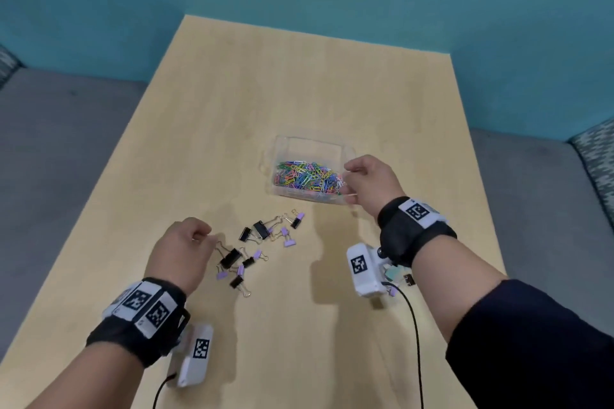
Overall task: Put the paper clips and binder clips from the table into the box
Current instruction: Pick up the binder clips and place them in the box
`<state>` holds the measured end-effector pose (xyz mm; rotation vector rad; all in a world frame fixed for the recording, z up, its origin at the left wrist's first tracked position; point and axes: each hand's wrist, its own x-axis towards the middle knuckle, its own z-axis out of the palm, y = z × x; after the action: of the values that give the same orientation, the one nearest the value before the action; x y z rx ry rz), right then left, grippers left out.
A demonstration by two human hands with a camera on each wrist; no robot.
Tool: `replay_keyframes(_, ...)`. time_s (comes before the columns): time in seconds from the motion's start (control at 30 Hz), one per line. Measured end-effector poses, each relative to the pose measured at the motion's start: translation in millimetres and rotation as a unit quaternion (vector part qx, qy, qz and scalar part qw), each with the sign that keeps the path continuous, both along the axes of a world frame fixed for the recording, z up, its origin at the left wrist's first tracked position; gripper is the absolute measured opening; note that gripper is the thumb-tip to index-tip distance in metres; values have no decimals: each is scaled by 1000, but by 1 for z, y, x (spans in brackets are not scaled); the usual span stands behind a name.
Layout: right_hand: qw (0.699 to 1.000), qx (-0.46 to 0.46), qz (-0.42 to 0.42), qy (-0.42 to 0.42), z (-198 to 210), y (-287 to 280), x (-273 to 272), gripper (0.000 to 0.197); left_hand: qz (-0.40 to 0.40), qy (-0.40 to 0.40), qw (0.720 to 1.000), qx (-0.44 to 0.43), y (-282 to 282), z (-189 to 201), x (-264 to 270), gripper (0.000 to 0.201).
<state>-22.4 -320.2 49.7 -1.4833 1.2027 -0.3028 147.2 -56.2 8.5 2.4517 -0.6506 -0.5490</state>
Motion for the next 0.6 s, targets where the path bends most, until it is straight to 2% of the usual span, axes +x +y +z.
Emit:
replay_keyframes(0.07, 993, -93, 41, 66, -6, -10, -21, 12, -10, 6, 1000, 28, 7, -3, 2, 19)
replay_keyframes(0.13, 967, -152, 97, 180, -10, -17, -48, 18, -24, 12, 998, 52, 11, -6, 3, 22)
replay_keyframes(0.2, 927, -188, 137, 294, -13, -20, -75, 24, -40, 15, 997, 69, 12, -7, 1, 28)
replay_keyframes(0.27, 905, -190, 148, 350, -17, -19, -96, 26, -68, 0, 994, 84, 8, -8, -2, 34)
replay_keyframes(0.43, 883, -172, 194, 390, -32, -9, -114, 21, -114, -27, 984, 132, -10, -8, -14, 29)
replay_keyframes(0.53, 864, -196, 231, 402, -39, 2, -110, 18, -110, -35, 982, 147, -18, -8, -19, 24)
replay_keyframes(0.6, 861, -213, 231, 399, -43, 7, -106, 13, -97, -30, 984, 148, -21, -10, -20, 20)
